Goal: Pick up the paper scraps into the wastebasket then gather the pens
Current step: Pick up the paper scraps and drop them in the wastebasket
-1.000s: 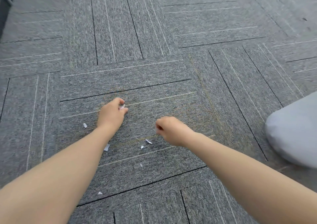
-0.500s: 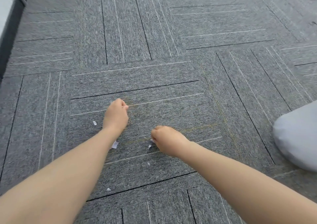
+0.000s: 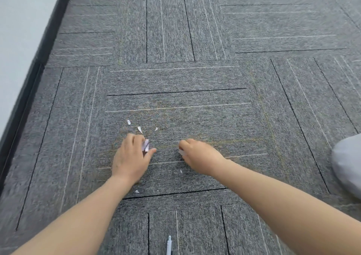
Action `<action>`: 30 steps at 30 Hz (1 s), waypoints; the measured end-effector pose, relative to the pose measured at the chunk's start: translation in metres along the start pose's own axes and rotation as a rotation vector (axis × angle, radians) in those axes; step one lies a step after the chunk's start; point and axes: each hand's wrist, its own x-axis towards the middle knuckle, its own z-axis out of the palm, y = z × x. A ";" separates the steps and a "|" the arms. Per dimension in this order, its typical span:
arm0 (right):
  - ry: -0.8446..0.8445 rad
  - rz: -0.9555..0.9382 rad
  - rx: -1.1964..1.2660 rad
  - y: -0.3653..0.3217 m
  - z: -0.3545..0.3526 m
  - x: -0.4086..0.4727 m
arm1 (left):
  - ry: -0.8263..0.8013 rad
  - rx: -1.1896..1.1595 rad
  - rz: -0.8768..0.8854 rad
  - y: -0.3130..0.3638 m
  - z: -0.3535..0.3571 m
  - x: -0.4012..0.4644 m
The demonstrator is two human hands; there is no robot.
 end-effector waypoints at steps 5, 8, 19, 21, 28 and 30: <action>0.017 0.024 -0.017 -0.002 -0.003 0.007 | 0.032 0.213 0.090 0.003 0.011 0.006; 0.043 0.021 0.006 -0.007 -0.008 0.007 | 0.010 0.198 0.175 0.002 0.011 0.012; 0.496 0.255 0.400 0.038 -0.089 -0.053 | 0.062 -0.433 0.139 0.136 -0.028 0.028; 0.688 0.255 0.392 0.051 -0.122 -0.081 | 0.091 -0.598 0.180 0.198 -0.051 0.038; 1.225 0.552 0.165 0.118 -0.215 -0.236 | 0.067 -0.903 0.518 0.412 -0.132 0.042; 1.258 0.691 0.118 0.140 -0.220 -0.285 | 0.012 -0.873 0.611 0.458 -0.141 0.029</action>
